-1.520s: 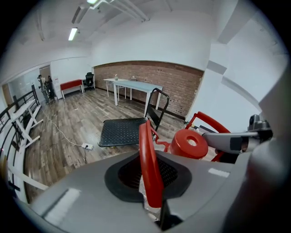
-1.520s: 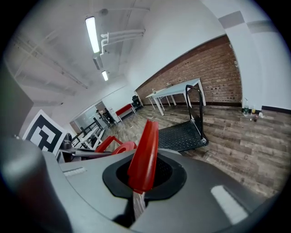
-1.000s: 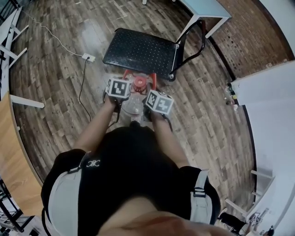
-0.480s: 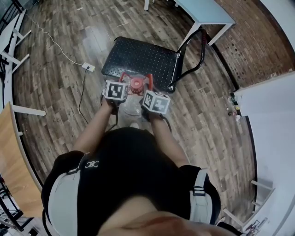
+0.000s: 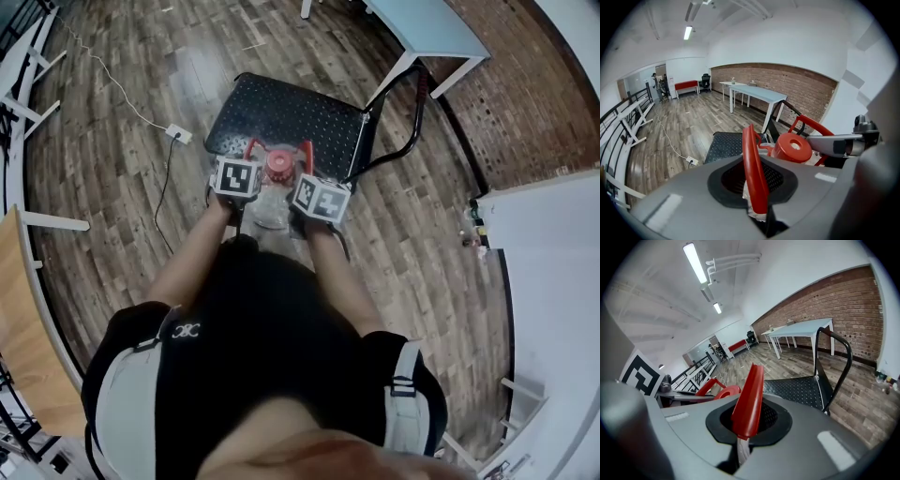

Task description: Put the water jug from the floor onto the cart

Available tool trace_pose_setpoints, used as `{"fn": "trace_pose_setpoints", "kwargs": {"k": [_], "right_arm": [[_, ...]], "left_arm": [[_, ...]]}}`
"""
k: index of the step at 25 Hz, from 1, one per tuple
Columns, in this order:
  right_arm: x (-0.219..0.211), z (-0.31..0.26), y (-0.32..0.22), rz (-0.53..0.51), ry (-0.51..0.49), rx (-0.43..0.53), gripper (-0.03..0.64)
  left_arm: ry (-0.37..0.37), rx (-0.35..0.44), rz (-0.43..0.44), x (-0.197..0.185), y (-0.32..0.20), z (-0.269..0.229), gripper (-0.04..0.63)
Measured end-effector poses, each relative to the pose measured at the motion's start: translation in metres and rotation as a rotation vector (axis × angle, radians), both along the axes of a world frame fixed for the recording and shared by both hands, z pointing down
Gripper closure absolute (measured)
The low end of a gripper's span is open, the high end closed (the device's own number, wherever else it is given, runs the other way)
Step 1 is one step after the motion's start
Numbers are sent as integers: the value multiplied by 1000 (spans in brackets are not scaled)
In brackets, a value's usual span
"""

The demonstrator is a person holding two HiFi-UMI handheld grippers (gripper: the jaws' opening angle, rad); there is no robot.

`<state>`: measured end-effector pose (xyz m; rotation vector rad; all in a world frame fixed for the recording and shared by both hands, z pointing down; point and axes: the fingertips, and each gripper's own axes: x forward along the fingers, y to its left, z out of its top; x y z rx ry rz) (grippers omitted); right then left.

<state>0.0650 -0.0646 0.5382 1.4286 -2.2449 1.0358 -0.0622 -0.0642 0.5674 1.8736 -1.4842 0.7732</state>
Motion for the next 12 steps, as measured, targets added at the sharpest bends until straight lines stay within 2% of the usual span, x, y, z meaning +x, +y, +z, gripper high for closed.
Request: {"fn": "trace_pose_setpoints", "kwargs": {"k": [12], "right_arm": [[-2,27,-66,23,46,-18,601]], "left_arm": [[-6,19,47,-4,-72,6,561]]}}
